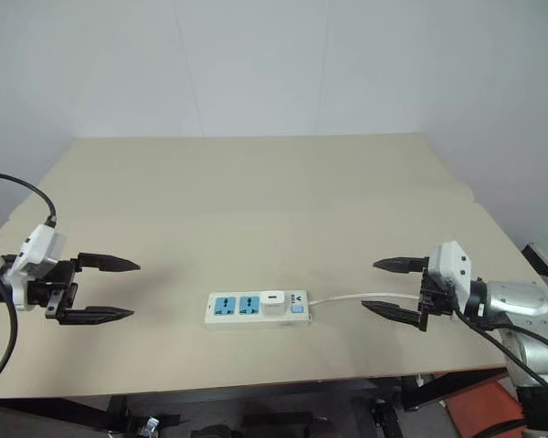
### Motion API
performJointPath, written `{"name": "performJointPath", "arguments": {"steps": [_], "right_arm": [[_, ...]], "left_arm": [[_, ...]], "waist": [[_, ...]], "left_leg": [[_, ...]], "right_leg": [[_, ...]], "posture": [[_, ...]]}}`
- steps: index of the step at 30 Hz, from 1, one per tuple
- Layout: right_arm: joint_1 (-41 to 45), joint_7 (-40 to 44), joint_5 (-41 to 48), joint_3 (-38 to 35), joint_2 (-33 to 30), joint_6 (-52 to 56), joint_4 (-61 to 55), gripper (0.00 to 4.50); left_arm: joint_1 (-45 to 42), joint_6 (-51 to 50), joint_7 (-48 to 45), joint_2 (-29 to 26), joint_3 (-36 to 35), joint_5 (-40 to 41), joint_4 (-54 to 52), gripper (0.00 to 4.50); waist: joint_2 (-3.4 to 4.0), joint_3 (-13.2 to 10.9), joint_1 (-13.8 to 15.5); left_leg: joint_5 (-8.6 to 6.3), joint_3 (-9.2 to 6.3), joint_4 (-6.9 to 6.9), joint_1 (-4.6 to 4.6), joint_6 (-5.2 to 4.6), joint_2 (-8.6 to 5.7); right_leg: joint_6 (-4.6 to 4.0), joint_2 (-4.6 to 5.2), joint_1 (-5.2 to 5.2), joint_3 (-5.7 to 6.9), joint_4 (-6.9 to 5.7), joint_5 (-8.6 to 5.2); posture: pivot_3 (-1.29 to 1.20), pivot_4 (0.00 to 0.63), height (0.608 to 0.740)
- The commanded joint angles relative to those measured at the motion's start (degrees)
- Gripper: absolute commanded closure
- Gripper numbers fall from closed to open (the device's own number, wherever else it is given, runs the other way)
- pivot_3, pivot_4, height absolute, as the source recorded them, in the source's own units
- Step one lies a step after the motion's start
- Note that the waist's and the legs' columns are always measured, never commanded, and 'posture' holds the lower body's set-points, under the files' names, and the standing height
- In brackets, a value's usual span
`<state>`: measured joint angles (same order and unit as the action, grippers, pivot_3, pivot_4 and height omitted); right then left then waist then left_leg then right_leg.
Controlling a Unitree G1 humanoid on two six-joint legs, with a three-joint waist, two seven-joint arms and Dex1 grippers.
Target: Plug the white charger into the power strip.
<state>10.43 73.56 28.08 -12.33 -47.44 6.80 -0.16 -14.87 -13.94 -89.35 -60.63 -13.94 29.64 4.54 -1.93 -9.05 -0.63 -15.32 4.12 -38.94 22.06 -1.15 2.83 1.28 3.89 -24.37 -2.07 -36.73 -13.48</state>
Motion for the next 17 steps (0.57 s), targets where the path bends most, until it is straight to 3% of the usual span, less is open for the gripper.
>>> {"name": "performJointPath", "arguments": {"steps": [1,17], "right_arm": [[-0.5,-0.6,2.0,-2.3,-0.9,1.3,-3.3,0.03],[1.2,-0.8,1.5,-1.1,-0.6,1.8,-2.7,0.03]], "left_arm": [[-0.6,-1.1,0.8,-0.7,-2.2,1.8,-1.8,0.00],[2.4,-3.9,4.4,0.6,-3.4,4.1,-6.9,0.00]], "waist": [[0.00,0.0,0.0],[-0.02,0.0,-0.1]], "left_leg": [[0.00,0.00,0.00,0.01,0.00,0.00],[0.00,0.01,0.00,-0.01,0.00,0.00]], "right_leg": [[0.00,0.00,-0.01,0.00,0.01,0.00],[0.00,-0.01,-0.01,-0.02,-0.01,0.00]], "posture": [[0.00,0.150,0.740],[0.00,0.150,0.740]]}}
